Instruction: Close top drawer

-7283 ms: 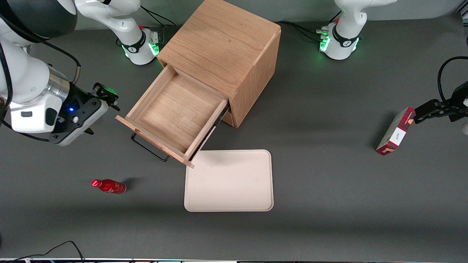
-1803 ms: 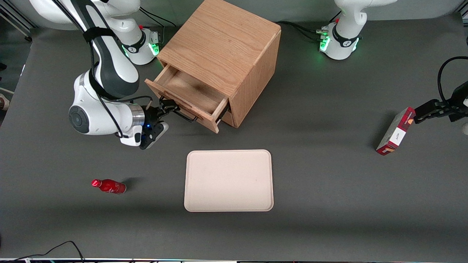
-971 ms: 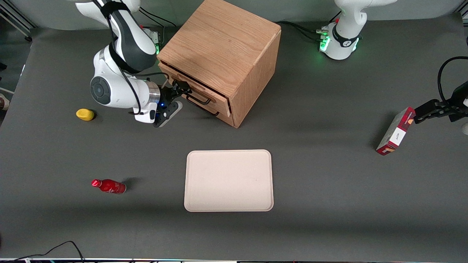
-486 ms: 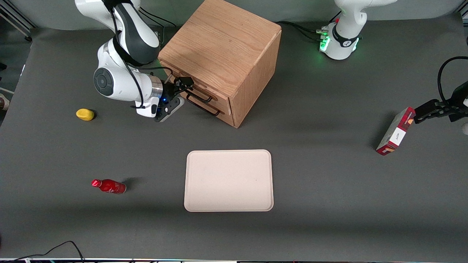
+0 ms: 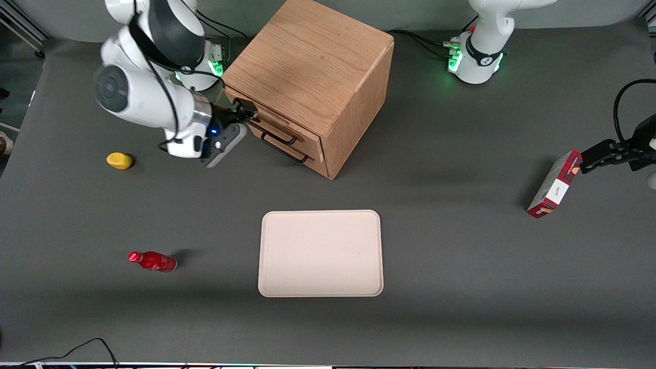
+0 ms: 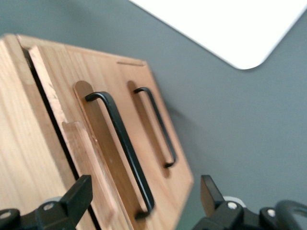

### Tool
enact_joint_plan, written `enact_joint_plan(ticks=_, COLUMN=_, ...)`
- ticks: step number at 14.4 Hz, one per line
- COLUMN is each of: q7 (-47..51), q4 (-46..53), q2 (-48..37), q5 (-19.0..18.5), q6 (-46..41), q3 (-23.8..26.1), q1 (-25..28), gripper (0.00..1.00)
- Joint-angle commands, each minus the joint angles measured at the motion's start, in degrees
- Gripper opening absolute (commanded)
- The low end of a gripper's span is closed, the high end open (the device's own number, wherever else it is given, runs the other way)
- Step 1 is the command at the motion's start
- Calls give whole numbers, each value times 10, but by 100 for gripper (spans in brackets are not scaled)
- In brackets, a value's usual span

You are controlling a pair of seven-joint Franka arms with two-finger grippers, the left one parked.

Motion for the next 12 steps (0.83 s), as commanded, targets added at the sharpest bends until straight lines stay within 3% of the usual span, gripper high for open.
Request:
enact_joint_plan(ticks=1, q7=84, q4=123, q2=0, q5=-71, q6=-88, q3=-16, q1=1, gripper=100)
enact_joint_plan(ticks=3, q7=130, q4=190, q2=-9, q5=-107, q6=-152, q3=-31, q1=1, gripper=100)
enact_joint_plan(ticks=6, q7=152, q4=216, q2=-55, q5=-212, q6=-216, q3=-50, q1=0, gripper=100)
enact_joint_plan(ticks=9, q7=144, q4=220, q2=-70, q5=-221, q6=-248, q3=-115, q1=2, gripper=100)
enact_joint_plan(ticks=12, q7=148, q4=246, q2=-46, q5=-220, q6=-228, q3=-144, q1=1, gripper=100)
